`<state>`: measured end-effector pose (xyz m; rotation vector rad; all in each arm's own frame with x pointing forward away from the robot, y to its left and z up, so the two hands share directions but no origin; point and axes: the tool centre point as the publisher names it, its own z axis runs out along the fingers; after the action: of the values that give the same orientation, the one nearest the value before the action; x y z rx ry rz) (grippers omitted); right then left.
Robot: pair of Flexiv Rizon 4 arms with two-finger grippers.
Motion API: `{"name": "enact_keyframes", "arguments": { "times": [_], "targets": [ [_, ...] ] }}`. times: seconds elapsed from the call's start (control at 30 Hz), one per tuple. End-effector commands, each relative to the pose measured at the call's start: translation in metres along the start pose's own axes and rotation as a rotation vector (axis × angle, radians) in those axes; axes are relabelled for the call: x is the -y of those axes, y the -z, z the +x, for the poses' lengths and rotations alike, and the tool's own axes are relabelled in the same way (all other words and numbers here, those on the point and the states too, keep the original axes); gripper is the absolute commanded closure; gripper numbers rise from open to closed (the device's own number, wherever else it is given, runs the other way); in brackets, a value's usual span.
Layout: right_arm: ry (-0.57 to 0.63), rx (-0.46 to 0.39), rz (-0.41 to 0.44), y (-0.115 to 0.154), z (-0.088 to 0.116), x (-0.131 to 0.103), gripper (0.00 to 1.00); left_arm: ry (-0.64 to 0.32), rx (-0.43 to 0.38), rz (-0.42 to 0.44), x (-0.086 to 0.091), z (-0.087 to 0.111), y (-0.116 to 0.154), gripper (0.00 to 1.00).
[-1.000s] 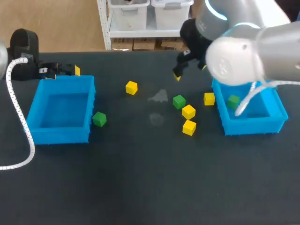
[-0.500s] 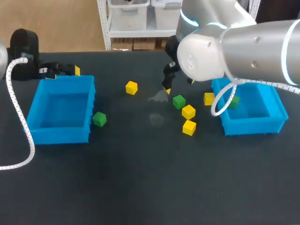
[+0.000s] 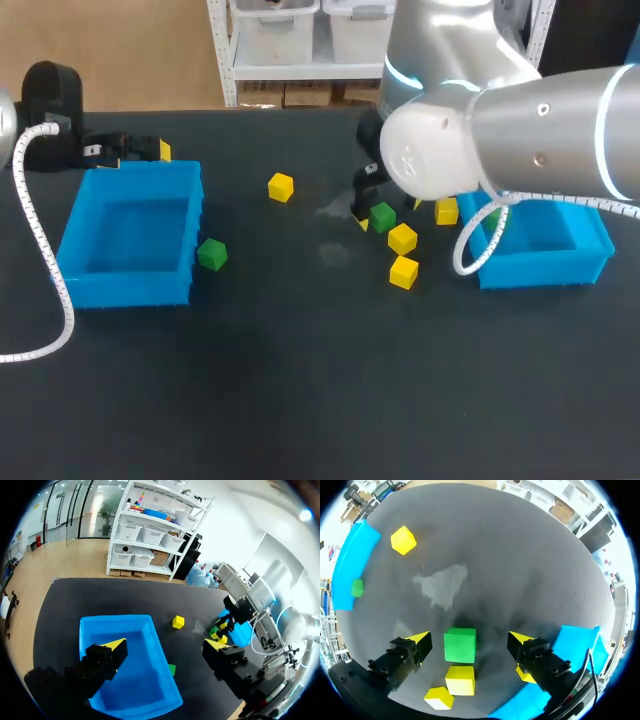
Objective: Put the green cubes in the right bin and the yellow cubes in the left bin.
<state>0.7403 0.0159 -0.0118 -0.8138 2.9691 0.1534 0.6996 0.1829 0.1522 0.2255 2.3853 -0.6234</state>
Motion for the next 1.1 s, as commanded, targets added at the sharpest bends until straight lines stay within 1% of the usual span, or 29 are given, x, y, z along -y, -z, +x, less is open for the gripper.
{"name": "enact_keyframes", "arguments": {
  "times": [0.03, 0.07, 0.1, 0.13, 0.17, 0.2, 0.23, 0.47, 0.57, 0.67, 0.77, 0.93, 1.1],
  "targets": [
    [0.018, -0.022, 0.033, -0.008, 0.005, -0.011, 0.02, -0.002, 0.006, 0.009, -0.002, 0.001, 0.0, 0.0],
    [0.031, -0.032, 0.041, -0.011, 0.006, -0.013, 0.53, -0.002, 0.006, 0.009, -0.002, 0.001, 0.0, 0.0],
    [0.036, -0.043, 0.044, -0.014, 0.006, -0.015, 0.63, -0.002, 0.006, 0.009, -0.002, 0.001, 0.0, 0.0],
    [0.037, -0.047, 0.046, -0.016, 0.006, -0.016, 0.69, -0.002, 0.006, 0.009, -0.002, 0.001, 0.0, 0.0],
    [0.043, -0.052, 0.051, -0.018, 0.005, -0.017, 0.78, -0.002, 0.006, 0.009, -0.002, 0.001, 0.0, 0.0],
    [0.048, -0.058, 0.06, -0.018, 0.005, -0.018, 0.91, -0.002, 0.006, 0.009, -0.002, 0.001, 0.0, 0.0],
    [0.049, -0.058, 0.062, -0.019, 0.005, -0.018, 1.0, -0.002, 0.006, 0.009, -0.002, 0.001, 0.0, 0.0],
    [0.052, -0.047, 0.075, -0.014, 0.004, -0.017, 1.0, -0.002, 0.006, 0.009, -0.002, 0.001, 0.0, 0.0],
    [0.045, -0.035, 0.078, -0.011, 0.003, -0.012, 1.0, -0.002, 0.006, 0.009, -0.002, 0.001, 0.0, 0.0],
    [0.034, -0.005, 0.093, -0.002, 0.001, -0.005, 1.0, -0.002, 0.006, 0.009, -0.002, 0.001, 0.0, 0.0],
    [0.023, 0.04, 0.103, 0.015, -0.003, 0.003, 1.0, -0.002, 0.006, 0.009, -0.002, 0.001, 0.0, 0.0],
    [-0.017, 0.142, 0.123, 0.054, -0.009, 0.021, 1.0, -0.002, 0.006, 0.009, -0.002, 0.001, 0.0, 0.0],
    [-0.083, 0.237, 0.137, 0.091, 0.0, 0.046, 1.0, -0.002, 0.006, 0.009, -0.002, 0.001, 0.0, 0.0]
  ]
}}
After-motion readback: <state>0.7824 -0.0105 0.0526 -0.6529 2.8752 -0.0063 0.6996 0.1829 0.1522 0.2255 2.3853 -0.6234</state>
